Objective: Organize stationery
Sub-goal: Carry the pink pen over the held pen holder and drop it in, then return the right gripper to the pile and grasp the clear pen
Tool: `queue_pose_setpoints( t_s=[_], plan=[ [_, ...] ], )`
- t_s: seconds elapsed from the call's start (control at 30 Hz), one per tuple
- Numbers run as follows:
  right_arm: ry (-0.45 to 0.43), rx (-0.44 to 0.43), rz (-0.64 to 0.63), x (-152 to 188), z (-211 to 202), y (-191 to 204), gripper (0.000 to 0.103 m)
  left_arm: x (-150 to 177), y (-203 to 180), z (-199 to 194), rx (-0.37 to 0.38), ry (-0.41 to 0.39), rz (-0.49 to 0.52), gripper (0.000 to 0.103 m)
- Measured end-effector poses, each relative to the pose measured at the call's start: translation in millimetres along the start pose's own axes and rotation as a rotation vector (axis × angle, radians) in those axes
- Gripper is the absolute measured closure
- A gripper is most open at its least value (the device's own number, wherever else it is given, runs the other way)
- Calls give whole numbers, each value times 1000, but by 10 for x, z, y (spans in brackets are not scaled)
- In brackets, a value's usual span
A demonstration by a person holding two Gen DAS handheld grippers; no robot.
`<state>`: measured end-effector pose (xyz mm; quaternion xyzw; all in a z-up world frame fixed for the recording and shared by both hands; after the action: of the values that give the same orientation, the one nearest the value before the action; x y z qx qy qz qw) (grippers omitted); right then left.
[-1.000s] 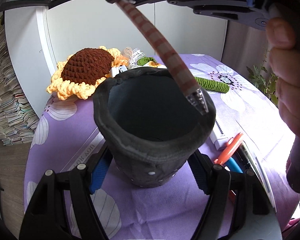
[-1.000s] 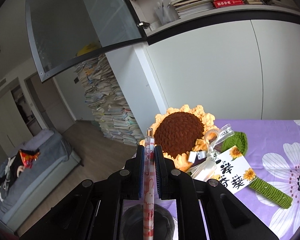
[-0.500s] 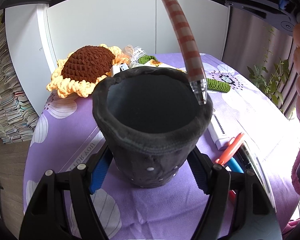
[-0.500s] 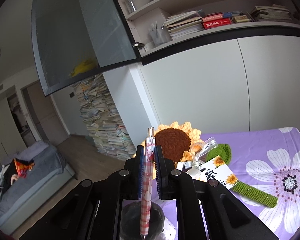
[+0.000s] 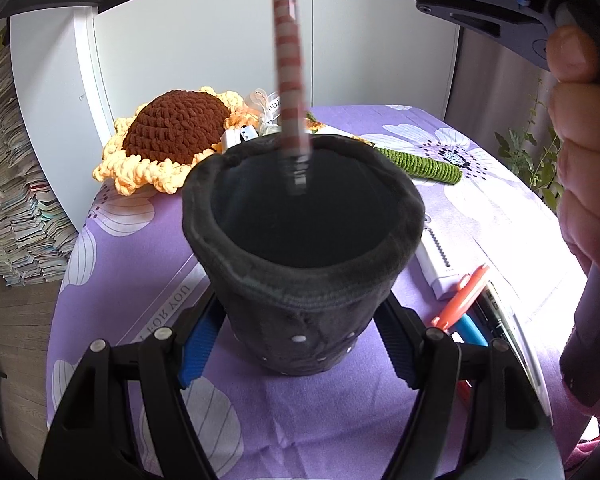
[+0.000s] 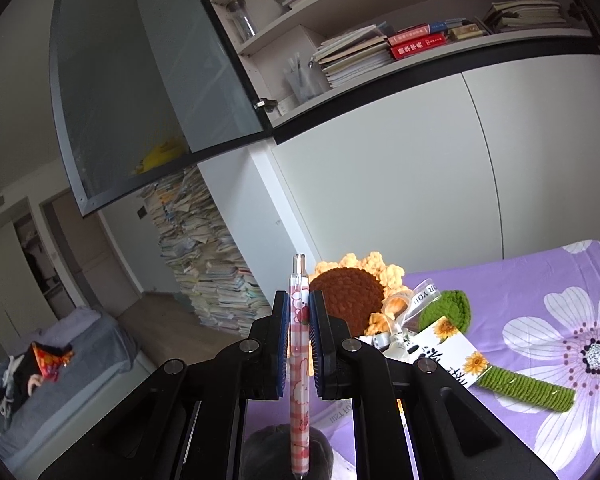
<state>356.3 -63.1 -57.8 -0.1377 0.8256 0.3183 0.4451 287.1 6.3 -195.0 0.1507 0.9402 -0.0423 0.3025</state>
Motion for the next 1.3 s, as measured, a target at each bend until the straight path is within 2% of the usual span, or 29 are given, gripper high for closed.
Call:
queue_pose_setpoints(
  t_s=[0.23,0.4,0.7,0.9,0.97,1.13,1.3],
  plan=[
    [33,6,-18,79,53,-6,92,0,-2,0,1,1,-1,31],
    [79,30,-44,227,-104,-33,92,1,-2,0,2,1,-2,31],
    [194,15,-73,516,-288,-14,92,-4,10,5,4,3,-7,32],
    [208,41,-36,638,-515,-152,92,-8,5,8,4,4,-9,32],
    [223,80,-18,682,-615,-246,92,-9,9,9,4,4,-9,32],
    [353,311,4,931,-697,-591,92,-9,9,10,2,5,-8,32],
    [494,387,96,1240,-657,-912,92,-9,11,11,1,6,-8,32]
  ],
)
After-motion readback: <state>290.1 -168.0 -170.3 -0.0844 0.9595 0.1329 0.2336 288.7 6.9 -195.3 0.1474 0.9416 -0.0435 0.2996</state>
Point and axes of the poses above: each gripper's, at about its wrist camera, not at the fingertips, and z roughly the way its jaws point, y to its left, x to its underside, the point moved 4 cm from there along z, roughly the way its jaws point, and after that the axes turned 12 degrees about y, right-handed, at the moved point
